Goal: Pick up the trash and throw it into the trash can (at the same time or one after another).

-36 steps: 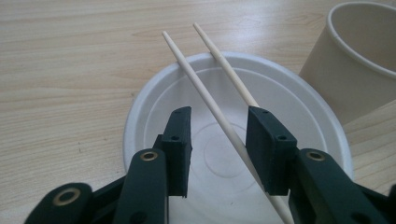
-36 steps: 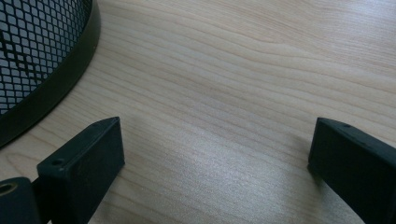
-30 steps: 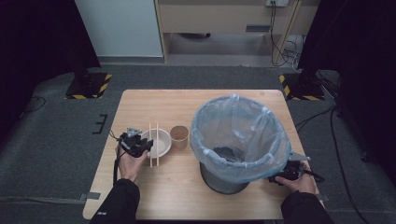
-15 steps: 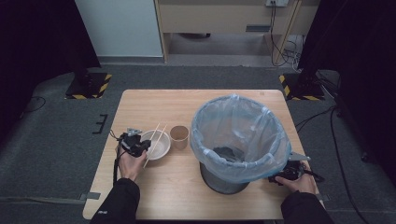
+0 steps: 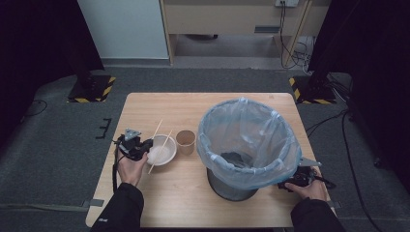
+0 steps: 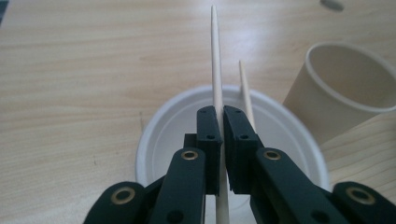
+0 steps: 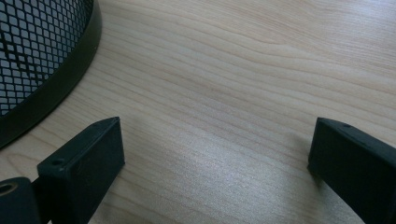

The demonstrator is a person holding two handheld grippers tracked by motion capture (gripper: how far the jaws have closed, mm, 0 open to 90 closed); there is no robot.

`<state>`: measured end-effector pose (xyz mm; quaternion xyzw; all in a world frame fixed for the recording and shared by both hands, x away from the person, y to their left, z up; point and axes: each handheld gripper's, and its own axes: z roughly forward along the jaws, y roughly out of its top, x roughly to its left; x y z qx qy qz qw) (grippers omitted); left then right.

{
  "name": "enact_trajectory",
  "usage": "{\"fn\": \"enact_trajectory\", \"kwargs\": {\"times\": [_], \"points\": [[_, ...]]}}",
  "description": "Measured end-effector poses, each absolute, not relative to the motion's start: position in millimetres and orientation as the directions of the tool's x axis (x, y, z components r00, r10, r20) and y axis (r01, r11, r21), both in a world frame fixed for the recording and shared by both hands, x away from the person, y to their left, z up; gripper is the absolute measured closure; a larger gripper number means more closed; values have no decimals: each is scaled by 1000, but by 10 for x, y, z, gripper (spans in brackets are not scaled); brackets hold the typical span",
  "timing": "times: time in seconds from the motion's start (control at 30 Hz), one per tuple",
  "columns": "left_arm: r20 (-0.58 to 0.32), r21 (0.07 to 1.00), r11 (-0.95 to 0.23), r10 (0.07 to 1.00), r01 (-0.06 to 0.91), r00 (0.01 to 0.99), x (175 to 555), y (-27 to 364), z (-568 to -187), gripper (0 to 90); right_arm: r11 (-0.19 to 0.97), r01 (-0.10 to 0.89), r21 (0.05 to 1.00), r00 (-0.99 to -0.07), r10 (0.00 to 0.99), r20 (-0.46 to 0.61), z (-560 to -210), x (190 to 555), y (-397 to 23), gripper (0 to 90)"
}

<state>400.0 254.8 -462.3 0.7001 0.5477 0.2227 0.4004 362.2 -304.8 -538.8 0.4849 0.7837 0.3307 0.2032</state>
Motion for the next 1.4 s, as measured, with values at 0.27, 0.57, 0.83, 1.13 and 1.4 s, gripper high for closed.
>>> {"fn": "enact_trajectory", "kwargs": {"times": [0.27,0.57,0.83,1.13,1.4], "points": [[-168,874,-6,935,486,312,3878,2667,-4308,854,311,626,715,-448,894,3,-5387,3622,-3048,38],[-162,923,18,924,384,347,3765,2690,-4008,854,312,626,715,-451,893,4,-5387,3621,-3047,38],[-160,951,35,906,307,392,3657,2620,-3767,854,313,625,715,-452,892,4,-5387,3621,-3046,37],[-151,968,44,887,245,436,3562,2533,-3579,854,314,625,714,-454,891,5,-5387,3622,-3046,34],[-145,979,55,862,194,485,3470,2444,-3382,853,319,624,714,-458,889,3,-5388,3636,-3042,26]]}}
